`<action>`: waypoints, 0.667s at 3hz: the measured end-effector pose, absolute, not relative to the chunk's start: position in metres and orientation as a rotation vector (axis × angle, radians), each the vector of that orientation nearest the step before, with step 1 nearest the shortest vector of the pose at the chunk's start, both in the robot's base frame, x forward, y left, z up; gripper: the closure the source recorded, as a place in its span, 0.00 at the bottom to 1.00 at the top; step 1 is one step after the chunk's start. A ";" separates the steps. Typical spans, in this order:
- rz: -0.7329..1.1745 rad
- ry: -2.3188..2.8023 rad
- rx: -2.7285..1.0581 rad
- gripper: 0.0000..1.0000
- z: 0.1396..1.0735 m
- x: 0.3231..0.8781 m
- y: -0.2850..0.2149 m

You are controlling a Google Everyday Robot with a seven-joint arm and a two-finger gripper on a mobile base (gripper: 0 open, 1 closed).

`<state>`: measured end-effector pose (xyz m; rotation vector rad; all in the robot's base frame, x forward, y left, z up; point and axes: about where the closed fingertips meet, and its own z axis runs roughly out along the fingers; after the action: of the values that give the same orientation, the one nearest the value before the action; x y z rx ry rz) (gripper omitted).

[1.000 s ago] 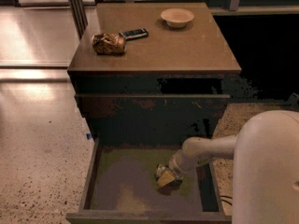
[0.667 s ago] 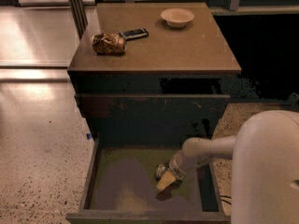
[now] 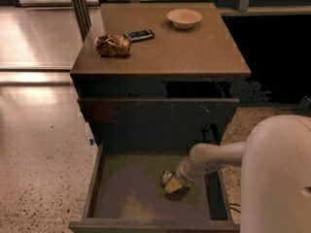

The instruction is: Pick 7up can from bottom drawer and place on counter

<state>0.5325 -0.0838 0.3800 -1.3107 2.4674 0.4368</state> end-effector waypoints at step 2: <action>0.461 2.498 -1.306 0.00 0.367 0.529 -0.085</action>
Offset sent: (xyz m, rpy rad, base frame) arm -0.0012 -0.0003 -0.0040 0.0027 0.0108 -0.0048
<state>0.5292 -0.0849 0.3674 -1.3061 2.4984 0.4614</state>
